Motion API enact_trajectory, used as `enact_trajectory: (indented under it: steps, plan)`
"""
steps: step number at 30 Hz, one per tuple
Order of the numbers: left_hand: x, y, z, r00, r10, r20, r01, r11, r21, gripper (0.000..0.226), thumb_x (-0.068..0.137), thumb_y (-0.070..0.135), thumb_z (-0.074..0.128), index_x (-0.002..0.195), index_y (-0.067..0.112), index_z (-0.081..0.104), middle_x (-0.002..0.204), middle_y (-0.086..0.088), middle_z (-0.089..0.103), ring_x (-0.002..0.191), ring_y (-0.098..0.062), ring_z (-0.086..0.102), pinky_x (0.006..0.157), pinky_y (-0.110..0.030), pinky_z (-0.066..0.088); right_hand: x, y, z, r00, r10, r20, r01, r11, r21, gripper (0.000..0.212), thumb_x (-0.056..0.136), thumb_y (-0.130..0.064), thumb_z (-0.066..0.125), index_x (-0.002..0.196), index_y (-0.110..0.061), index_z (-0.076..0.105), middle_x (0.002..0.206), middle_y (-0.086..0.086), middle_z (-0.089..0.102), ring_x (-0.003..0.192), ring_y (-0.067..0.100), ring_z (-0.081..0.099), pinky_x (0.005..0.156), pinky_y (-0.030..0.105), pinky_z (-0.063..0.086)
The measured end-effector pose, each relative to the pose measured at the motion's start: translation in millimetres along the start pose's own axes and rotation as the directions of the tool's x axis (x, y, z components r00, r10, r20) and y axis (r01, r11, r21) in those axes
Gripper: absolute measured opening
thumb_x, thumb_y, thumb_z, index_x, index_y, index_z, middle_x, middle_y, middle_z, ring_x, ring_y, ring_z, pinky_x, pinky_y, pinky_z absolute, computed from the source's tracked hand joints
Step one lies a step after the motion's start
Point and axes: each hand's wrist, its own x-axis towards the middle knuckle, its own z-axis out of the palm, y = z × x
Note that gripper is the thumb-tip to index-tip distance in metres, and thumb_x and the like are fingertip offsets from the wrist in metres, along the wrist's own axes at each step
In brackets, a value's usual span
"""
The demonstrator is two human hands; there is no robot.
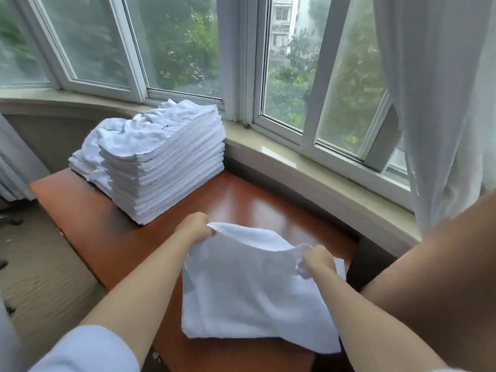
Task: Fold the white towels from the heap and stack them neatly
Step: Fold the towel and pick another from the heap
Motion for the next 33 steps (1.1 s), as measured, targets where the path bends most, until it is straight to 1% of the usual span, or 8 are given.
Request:
enact_trajectory:
  steps: [4,11,17,21,25,26,30,33]
  plan:
    - [31.5,-8.6,54.4,0.985,0.006,0.172,-0.021,0.996,0.086,0.014,0.085,0.024,0.065,0.08,0.014,0.058,0.096,-0.007,0.059,0.089,-0.023,0.056,0.066,-0.022,0.035,19.3,34.6,33.4,0.986,0.167,-0.027,-0.168,0.985,-0.044,0.032,0.095,-0.022,0.048,0.116,-0.004,0.063,0.124,0.016,0.059,0.107,0.033,0.06,0.08,0.033,0.048]
    - [67.8,-0.1,108.0,0.927,0.081,0.365,-0.014,0.983,-0.182,0.034,0.069,0.027,0.074,0.097,0.007,0.072,0.1,-0.003,0.057,0.106,-0.022,0.051,0.089,-0.031,0.044,52.0,44.8,51.8,0.956,0.291,-0.041,-0.294,0.952,-0.084,0.036,0.093,-0.036,0.041,0.125,-0.025,0.053,0.145,0.012,0.024,0.129,0.032,0.028,0.103,0.041,0.032]
    - [72.6,13.2,110.8,0.896,0.09,0.434,-0.008,0.982,-0.186,0.02,0.066,0.01,0.072,0.059,0.017,0.055,0.064,0.003,0.052,0.059,-0.016,0.047,0.05,-0.019,0.036,63.2,6.0,58.9,0.95,0.22,0.223,-0.23,0.973,0.02,0.043,0.097,-0.026,0.035,0.137,-0.009,0.038,0.112,0.017,0.067,0.095,0.029,0.064,0.077,0.03,0.049]
    - [84.7,12.1,50.1,0.998,0.061,-0.026,-0.061,0.998,0.025,0.013,0.08,0.03,0.057,0.075,0.019,0.06,0.082,-0.002,0.061,0.08,-0.024,0.056,0.063,-0.027,0.04,64.3,-54.8,29.4,0.974,-0.101,-0.203,0.132,0.98,0.148,0.027,0.094,-0.013,0.045,0.113,-0.001,0.06,0.121,0.02,0.056,0.11,0.036,0.054,0.084,0.032,0.042]
    - [61.3,-3.5,22.1,0.619,0.261,-0.741,-0.171,0.965,0.198,0.017,0.073,0.02,0.064,0.072,0.004,0.068,0.078,-0.017,0.061,0.074,-0.038,0.056,0.062,-0.04,0.044,30.5,-100.2,6.1,0.686,-0.302,-0.662,0.601,0.748,0.282,0.003,0.085,0.001,0.053,0.083,0.001,0.055,0.097,0.017,0.053,0.095,0.032,0.047,0.074,0.024,0.027]
    - [52.0,-5.3,24.3,0.6,0.247,-0.761,-0.191,0.968,0.164,0.011,0.069,0.012,0.073,0.075,0.003,0.07,0.087,-0.018,0.062,0.081,-0.041,0.056,0.065,-0.043,0.046,22.4,-102.2,4.2,0.648,-0.306,-0.698,0.634,0.724,0.272,0.001,0.083,0.003,0.055,0.082,0.003,0.055,0.096,0.018,0.053,0.093,0.031,0.046,0.074,0.024,0.026]
    - [6.2,-22.0,45.0,0.839,0.051,-0.541,-0.052,0.999,0.013,0.015,0.08,0.014,0.069,0.093,0.006,0.072,0.141,-0.012,0.045,0.128,-0.036,0.038,0.096,-0.048,0.042,-1.3,-70.5,16.6,0.691,-0.352,-0.631,0.588,0.782,0.208,0.014,0.088,-0.007,0.059,0.095,0.004,0.06,0.112,0.02,0.054,0.102,0.035,0.049,0.082,0.035,0.036]
    - [-41.3,-36.0,59.1,0.857,-0.006,-0.515,-0.033,0.997,-0.066,0.014,0.084,0.013,0.061,0.096,0.006,0.065,0.115,-0.012,0.062,0.101,-0.037,0.06,0.072,-0.039,0.046,-16.8,-15.6,37.6,0.79,-0.324,-0.521,0.498,0.834,0.237,0.021,0.094,-0.02,0.052,0.091,-0.001,0.059,0.104,0.016,0.058,0.095,0.035,0.054,0.073,0.035,0.038]
